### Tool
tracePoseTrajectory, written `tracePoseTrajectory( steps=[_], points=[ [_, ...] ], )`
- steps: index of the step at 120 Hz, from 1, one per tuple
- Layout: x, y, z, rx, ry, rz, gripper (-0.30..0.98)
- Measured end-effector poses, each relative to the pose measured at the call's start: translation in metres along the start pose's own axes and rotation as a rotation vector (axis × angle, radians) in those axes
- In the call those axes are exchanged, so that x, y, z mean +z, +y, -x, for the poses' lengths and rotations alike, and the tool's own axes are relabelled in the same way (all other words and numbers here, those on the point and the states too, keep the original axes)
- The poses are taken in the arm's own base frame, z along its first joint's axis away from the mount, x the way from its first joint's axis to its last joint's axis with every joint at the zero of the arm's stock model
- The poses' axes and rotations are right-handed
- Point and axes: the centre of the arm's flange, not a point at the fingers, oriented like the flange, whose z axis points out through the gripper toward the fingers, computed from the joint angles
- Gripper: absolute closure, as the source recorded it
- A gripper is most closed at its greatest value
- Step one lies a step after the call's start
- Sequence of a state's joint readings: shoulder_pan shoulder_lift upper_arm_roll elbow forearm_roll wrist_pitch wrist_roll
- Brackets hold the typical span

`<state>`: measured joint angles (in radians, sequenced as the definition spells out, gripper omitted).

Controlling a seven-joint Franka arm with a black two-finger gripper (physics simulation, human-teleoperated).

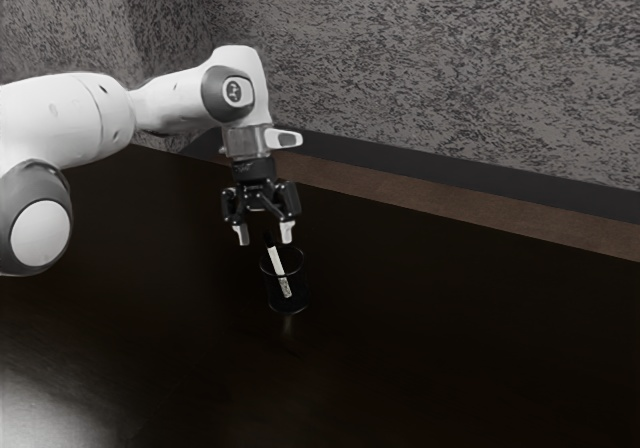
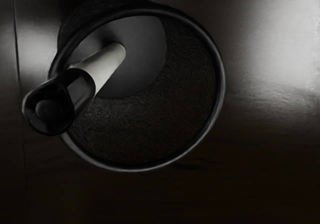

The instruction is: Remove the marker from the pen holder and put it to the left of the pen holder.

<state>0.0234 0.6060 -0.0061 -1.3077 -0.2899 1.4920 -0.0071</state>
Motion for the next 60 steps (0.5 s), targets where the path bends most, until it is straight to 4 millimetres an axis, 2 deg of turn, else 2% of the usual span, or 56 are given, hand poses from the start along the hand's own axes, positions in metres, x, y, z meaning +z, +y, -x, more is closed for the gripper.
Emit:
tracePoseTrajectory(
  steps=[11,22,36,50,60],
  points=[
    [0.01,-0.013,-0.007,-0.023,-0.019,0.03,0.01],
    [0.013,-0.014,-0.011,-0.025,-0.023,0.04,0.05],
    [0.012,-0.009,-0.022,-0.015,-0.007,0.042,0.09],
    [0.005,-0.025,-0.027,-0.044,0.018,0.035,0.15],
    [-0.001,-0.028,-0.033,-0.046,0.053,0.029,0.2]
  ],
)
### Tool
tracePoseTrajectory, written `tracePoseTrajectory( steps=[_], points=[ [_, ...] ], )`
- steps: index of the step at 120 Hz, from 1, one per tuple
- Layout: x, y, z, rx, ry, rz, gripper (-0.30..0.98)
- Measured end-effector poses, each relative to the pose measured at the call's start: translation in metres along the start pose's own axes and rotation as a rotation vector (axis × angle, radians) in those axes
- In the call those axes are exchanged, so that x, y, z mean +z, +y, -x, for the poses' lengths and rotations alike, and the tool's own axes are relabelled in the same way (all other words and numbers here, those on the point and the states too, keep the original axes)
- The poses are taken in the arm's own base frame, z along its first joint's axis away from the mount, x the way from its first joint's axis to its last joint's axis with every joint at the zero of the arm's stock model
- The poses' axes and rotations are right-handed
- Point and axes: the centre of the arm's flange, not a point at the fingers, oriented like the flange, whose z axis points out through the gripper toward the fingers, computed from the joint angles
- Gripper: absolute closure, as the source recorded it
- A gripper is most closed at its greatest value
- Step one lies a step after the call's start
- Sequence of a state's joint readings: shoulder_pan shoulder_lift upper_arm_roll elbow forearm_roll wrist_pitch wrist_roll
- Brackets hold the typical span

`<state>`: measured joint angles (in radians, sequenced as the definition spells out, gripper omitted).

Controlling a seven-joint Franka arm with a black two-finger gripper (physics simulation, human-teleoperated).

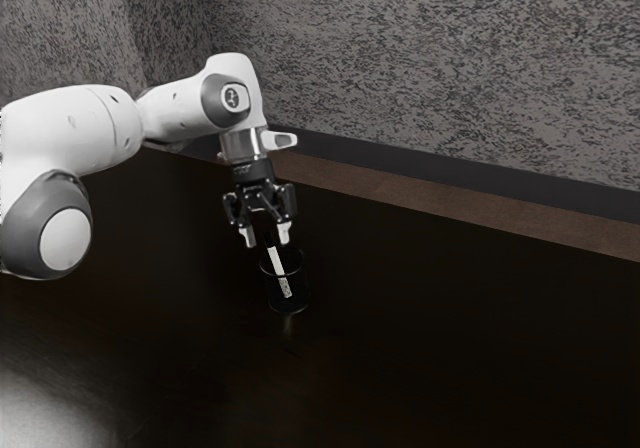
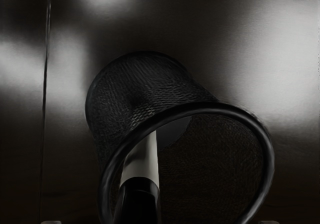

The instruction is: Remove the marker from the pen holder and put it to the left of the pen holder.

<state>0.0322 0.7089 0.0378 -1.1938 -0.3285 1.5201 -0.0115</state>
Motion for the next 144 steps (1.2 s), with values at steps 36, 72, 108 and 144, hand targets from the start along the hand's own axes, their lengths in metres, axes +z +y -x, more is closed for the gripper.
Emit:
tracePoseTrajectory(
  steps=[36,72,108,144],
  points=[
    [-0.006,-0.007,-0.009,-0.01,0.057,-0.001,0.41],
    [-0.002,-0.001,-0.006,-0.006,0.037,-0.003,0.56],
    [0.0,0.022,0.001,0.021,0.014,-0.013,0.69],
    [-0.055,0.054,0.044,0.069,0.064,-0.047,0.74]
  ],
)
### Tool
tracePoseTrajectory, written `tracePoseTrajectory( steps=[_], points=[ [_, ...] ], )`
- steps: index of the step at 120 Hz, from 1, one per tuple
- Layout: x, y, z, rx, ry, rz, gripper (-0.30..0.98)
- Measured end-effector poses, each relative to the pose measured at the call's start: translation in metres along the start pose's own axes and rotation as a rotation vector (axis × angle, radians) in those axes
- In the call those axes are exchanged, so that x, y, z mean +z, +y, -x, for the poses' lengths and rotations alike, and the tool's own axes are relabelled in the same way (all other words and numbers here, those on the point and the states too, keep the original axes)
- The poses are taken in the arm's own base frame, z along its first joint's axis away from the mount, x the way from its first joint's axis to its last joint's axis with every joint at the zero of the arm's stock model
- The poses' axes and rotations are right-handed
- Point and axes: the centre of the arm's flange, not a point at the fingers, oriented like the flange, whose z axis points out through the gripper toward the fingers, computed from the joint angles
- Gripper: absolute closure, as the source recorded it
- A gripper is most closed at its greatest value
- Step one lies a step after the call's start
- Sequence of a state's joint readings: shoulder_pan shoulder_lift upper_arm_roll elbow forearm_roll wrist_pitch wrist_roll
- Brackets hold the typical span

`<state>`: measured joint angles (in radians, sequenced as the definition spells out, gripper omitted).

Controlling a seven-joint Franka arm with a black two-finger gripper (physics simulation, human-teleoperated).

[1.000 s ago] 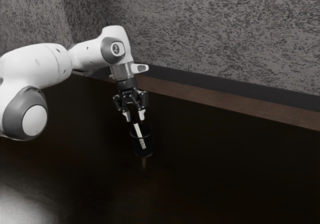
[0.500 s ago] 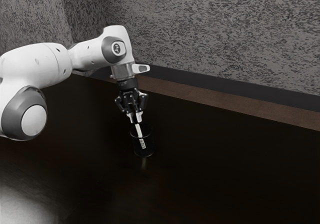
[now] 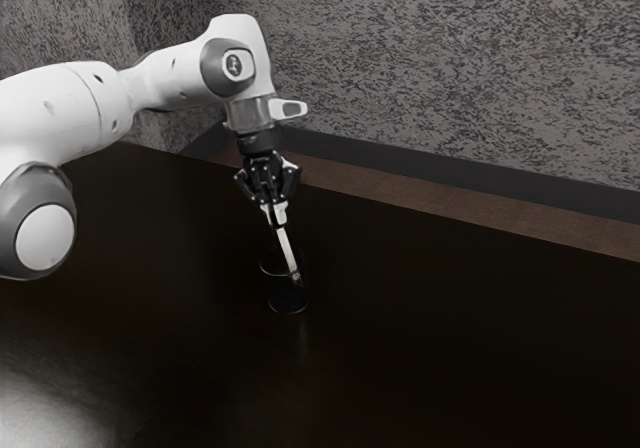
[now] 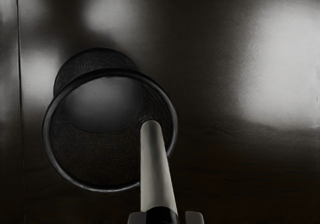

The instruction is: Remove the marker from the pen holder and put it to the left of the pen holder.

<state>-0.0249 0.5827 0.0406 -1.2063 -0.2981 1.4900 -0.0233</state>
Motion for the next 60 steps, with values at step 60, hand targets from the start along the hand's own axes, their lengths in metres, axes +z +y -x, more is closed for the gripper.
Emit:
tracePoseTrajectory(
  steps=[60],
  points=[
    [0.015,-0.16,0.023,-0.241,-0.202,-0.03,0.76]
  ],
)
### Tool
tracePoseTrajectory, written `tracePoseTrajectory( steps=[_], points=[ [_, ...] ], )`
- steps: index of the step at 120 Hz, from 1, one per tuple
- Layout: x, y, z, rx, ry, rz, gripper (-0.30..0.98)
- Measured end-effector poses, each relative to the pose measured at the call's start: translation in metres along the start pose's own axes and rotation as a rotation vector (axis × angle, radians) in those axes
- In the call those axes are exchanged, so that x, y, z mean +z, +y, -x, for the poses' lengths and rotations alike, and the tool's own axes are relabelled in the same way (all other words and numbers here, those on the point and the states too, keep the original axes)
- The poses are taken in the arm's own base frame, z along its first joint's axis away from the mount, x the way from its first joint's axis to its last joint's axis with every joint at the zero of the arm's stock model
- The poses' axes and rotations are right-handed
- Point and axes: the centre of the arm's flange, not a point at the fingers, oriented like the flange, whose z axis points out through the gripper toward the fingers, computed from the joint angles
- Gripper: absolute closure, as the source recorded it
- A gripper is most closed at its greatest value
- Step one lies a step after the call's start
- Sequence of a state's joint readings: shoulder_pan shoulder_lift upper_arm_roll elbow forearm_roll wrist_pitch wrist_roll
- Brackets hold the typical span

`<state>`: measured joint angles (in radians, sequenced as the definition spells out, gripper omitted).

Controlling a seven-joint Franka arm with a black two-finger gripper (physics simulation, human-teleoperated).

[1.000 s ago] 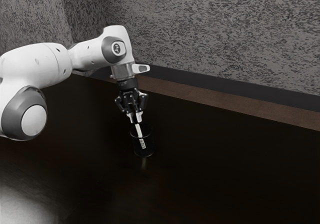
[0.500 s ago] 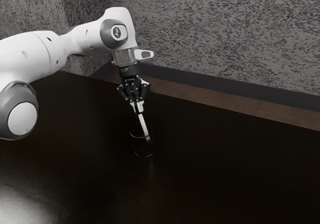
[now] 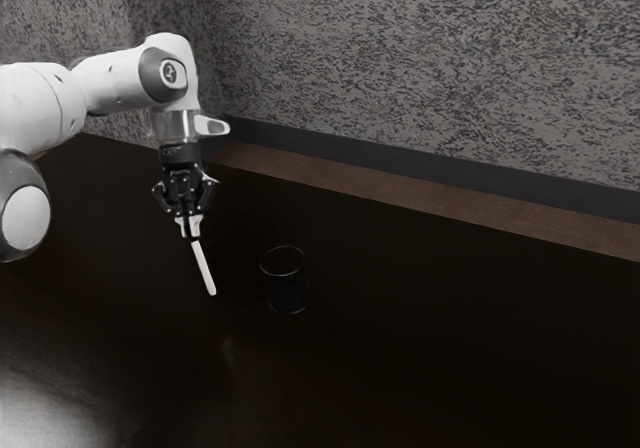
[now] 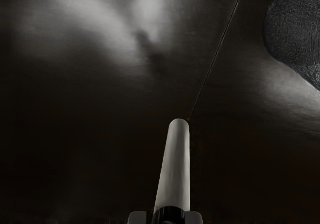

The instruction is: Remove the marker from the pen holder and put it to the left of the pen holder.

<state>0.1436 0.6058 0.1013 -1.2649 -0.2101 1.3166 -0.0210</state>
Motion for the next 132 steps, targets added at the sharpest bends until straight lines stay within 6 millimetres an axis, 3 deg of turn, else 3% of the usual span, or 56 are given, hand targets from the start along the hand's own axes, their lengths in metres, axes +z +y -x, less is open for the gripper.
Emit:
tracePoseTrajectory(
  steps=[10,20,56,99,109,113,119,125,132],
  points=[
    [0.026,-0.02,-0.026,-0.063,-0.078,-0.064,0.75],
    [0.037,-0.001,-0.046,-0.051,-0.096,-0.111,0.72],
    [0.048,0.027,-0.066,0.0,-0.049,-0.028,0.63],
    [0.075,0.03,-0.099,0.048,0.04,0.04,0.61],
    [0.07,0.033,-0.099,0.064,0.062,0.043,0.44],
    [0.054,0.034,-0.088,0.074,0.083,0.052,0.37],
    [0.017,0.041,-0.042,0.096,0.12,0.067,0.29],
    [-0.026,0.064,0.025,0.148,0.181,0.048,0.23],
    [-0.067,0.089,0.12,0.228,0.283,0.013,0.18]
  ],
)
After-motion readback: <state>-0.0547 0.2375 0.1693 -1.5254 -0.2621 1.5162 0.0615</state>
